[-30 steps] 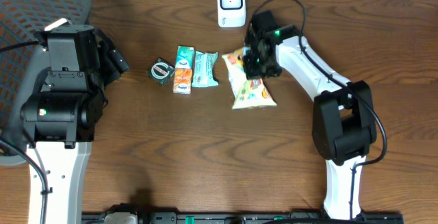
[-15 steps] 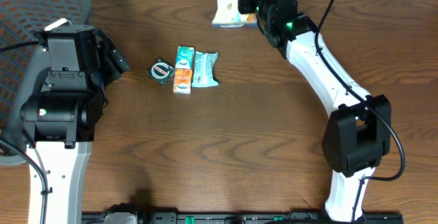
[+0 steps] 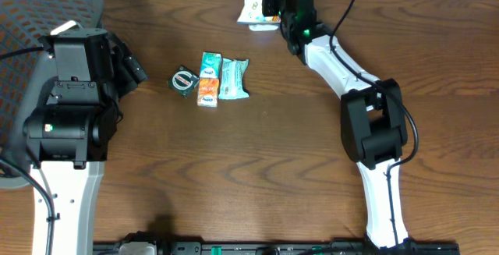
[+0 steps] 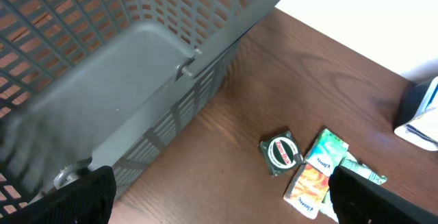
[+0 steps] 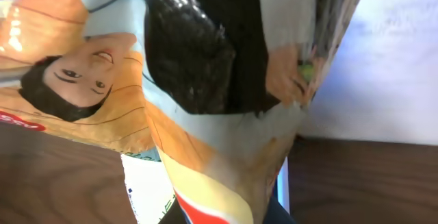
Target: Scan the item barcode
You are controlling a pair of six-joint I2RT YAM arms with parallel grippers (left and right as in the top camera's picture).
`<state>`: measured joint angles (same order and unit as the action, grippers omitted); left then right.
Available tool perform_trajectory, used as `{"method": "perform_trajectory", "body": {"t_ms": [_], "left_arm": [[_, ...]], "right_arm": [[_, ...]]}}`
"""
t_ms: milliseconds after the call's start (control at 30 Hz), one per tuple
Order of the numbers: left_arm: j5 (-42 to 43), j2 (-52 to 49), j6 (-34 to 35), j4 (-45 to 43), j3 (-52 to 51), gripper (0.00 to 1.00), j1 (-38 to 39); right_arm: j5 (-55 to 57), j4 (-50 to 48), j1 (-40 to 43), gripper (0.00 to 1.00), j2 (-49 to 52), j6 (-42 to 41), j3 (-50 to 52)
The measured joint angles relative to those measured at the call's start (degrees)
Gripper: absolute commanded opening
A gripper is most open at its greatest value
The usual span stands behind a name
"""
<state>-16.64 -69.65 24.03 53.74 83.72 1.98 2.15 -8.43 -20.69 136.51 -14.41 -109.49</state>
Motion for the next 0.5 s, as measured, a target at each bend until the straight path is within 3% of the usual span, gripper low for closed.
{"method": "perform_trajectory", "body": {"t_ms": [333,500], "left_arm": [[0.00,0.00,0.00,-0.02,0.00,0.98,0.00],[-0.02,0.00,0.00,-0.07,0.00,0.98,0.00]], "right_arm": [[0.22,5.77,2.73,0.01,-1.09,0.44,-3.15],[0.90,20.50,7.85,0.01,-6.54,2.84,-3.19]]}}
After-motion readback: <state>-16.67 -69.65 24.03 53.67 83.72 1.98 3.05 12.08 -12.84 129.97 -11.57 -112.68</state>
